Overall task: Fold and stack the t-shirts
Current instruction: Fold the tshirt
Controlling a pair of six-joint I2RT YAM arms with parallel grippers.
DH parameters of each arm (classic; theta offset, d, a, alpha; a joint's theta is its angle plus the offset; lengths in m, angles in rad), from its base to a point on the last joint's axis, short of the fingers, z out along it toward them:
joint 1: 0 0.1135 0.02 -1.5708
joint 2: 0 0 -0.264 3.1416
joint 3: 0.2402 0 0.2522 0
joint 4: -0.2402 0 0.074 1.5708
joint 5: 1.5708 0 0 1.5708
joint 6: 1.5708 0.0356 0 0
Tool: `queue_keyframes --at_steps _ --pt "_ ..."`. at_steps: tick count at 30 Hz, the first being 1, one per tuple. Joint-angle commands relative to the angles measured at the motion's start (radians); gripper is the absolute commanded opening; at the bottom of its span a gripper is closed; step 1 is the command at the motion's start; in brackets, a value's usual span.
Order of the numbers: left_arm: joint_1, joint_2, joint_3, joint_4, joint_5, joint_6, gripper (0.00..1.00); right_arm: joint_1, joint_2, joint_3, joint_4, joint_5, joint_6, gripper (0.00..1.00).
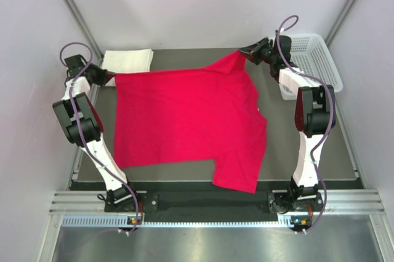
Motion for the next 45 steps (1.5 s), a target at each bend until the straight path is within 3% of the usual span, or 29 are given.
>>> queue_keyframes --at_steps 1,8,22,31,45 --pt "0.002 -0.023 0.046 -0.051 0.009 0.038 0.0 -0.004 -0.122 -0.059 -0.044 0.004 -0.039 0.0" --pt "0.001 -0.092 -0.035 -0.222 -0.023 0.134 0.0 -0.006 -0.31 -0.28 -0.159 0.022 -0.04 0.0" --pt "0.002 -0.14 -0.101 -0.328 -0.059 0.22 0.0 -0.006 -0.496 -0.515 -0.254 0.059 -0.029 0.0" --pt "0.004 -0.152 -0.147 -0.358 -0.091 0.25 0.0 -0.007 -0.525 -0.53 -0.287 0.073 -0.034 0.0" --pt "0.017 -0.119 -0.098 -0.433 -0.146 0.297 0.0 -0.006 -0.565 -0.593 -0.282 0.075 -0.011 0.0"
